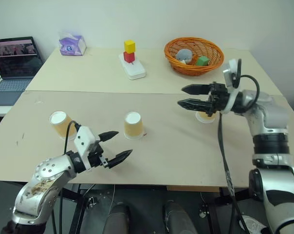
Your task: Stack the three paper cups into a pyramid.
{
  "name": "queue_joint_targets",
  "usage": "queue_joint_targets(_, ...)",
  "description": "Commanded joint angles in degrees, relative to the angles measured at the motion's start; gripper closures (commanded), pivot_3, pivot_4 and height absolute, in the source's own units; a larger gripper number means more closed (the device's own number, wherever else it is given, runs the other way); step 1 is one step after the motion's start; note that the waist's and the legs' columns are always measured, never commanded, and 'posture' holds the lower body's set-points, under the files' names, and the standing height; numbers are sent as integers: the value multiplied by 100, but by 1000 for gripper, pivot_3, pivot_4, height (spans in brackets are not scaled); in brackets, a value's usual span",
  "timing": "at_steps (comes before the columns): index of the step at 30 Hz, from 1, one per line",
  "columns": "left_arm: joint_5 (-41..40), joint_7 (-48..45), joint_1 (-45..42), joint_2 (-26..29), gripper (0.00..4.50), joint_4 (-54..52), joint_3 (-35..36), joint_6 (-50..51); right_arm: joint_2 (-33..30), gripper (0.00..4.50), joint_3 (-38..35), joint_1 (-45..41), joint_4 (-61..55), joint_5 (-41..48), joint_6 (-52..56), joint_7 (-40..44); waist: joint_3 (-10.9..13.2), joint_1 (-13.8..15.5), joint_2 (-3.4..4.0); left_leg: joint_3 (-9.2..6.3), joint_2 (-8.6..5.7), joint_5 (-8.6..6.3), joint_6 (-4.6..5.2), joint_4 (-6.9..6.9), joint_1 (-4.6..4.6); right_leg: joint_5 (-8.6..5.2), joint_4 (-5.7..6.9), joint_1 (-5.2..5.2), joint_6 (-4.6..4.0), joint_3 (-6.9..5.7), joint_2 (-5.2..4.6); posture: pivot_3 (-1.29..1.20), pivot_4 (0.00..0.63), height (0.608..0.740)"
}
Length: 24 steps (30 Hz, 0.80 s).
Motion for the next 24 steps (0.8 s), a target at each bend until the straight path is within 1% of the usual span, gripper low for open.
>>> queue_joint_targets(1,95,72,-330,-157,0,-79,-108,-281,-295,58,-319,169,-418,-314,-375,-831,0,-3,0,1,0,0,0,-1,-1,0,-3,-1,0,0,1,0,150,666)
queue_joint_targets(3,59,157,-495,-295,0,-50,-176,-251,-447,58,-345,454,-490,-625,-737,-1226,0,13,0,1,0,0,0,-1,-4,0,-9,0,0,1,-1,0,150,666)
queue_joint_targets(6,70,175,-614,-399,0,-11,-269,-245,-625,58,-460,788,-655,-770,-988,-1540,0,29,-1,2,-3,0,0,-1,-6,0,-12,1,0,2,-5,0,150,666)
queue_joint_targets(11,40,44,-673,-402,0,24,-430,-221,-848,58,-796,998,-596,-745,-923,-2044,0,17,-1,3,-3,0,0,1,-1,0,-3,1,1,4,-2,0,150,666)
queue_joint_targets(18,84,-67,-909,-472,0,170,-641,-293,-825,58,-908,1310,-596,-637,-920,-2199,0,22,-1,2,-2,0,0,2,-2,0,-7,3,1,4,1,0,150,666)
queue_joint_targets(24,91,-121,-1081,-490,0,312,-657,-318,-731,58,-881,1420,-513,-590,-918,-2294,0,19,-1,2,-2,0,0,1,-1,0,-7,2,1,4,1,0,150,666)
